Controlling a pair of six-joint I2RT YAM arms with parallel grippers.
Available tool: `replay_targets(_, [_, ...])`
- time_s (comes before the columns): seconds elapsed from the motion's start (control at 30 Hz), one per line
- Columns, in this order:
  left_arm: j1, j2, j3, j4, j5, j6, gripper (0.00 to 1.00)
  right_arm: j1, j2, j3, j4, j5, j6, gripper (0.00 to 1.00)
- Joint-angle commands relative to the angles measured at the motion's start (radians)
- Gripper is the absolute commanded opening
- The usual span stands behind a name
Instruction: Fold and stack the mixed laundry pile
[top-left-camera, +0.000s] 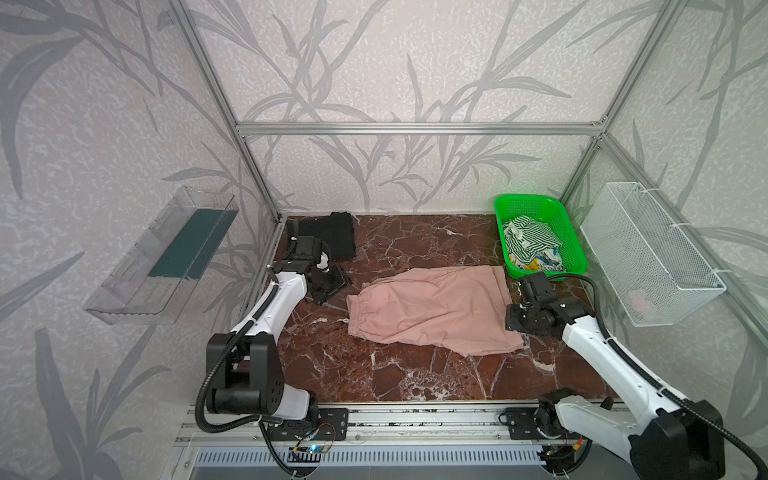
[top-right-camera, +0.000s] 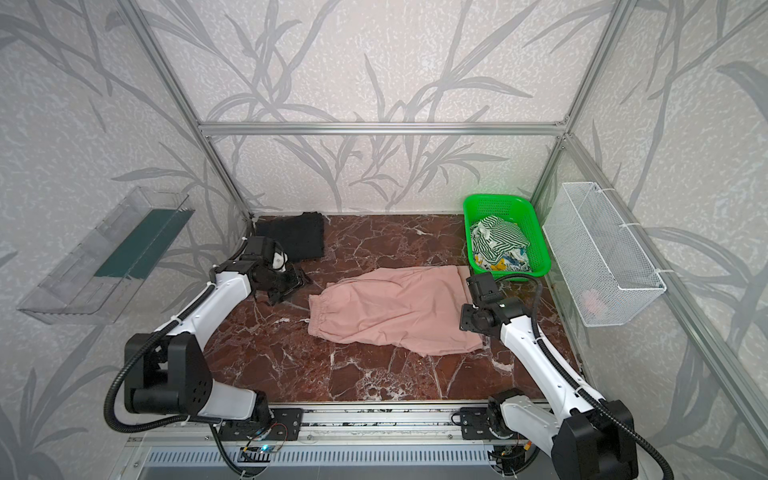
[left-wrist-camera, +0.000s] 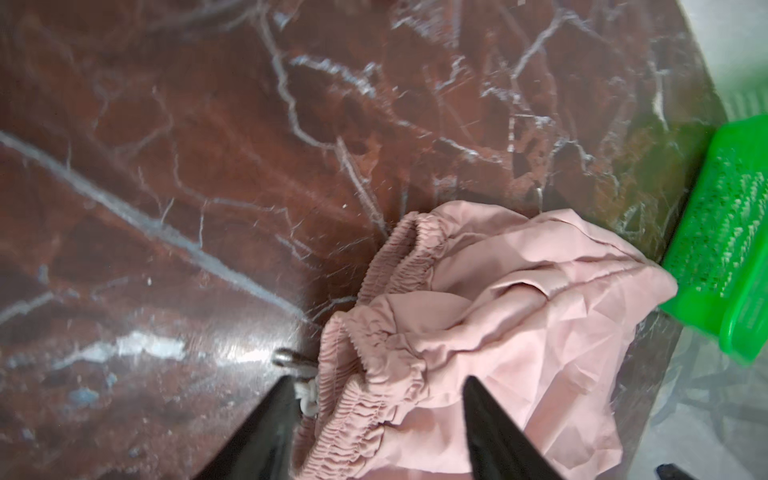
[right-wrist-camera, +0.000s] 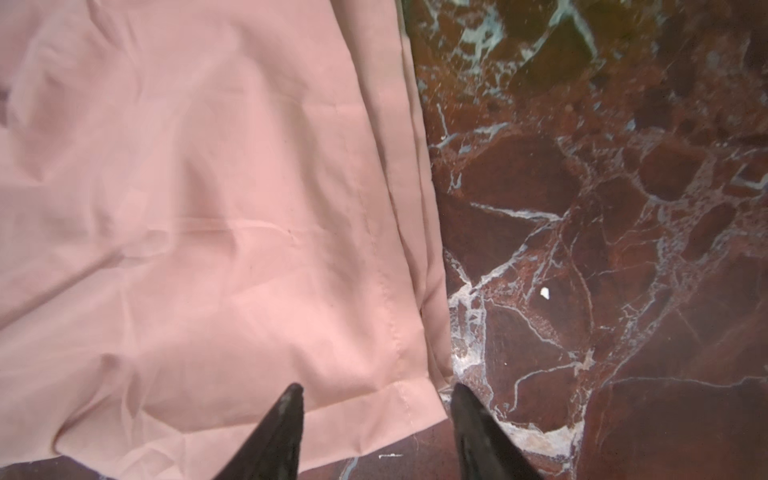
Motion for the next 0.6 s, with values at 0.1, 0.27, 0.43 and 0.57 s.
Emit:
replay_targets(0.1, [-0.008, -0.062, -0.21, 0.271, -0.017, 0.054, 0.85, 0.001, 0.039, 0.065, 0.077, -0.101, -0.11, 0.66])
replay_targets(0.27, [-0.009, -0.015, -0.306, 0.439, -0.011, 0.102, 0.85, 0.002, 0.128, 0.111, 0.12, -0.195, -0.118, 0.66])
replay_targets(0.43, [-0.009, 0.076, -0.342, 0.599, 0.113, 0.133, 0.82, 0.003, 0.164, 0.111, 0.172, -0.232, -0.112, 0.67])
replay_targets(0.57, [-0.009, 0.158, -0.341, 0.706, 0.295, 0.101, 0.72, 0.002, 0.19, 0.107, 0.199, -0.234, -0.107, 0.66])
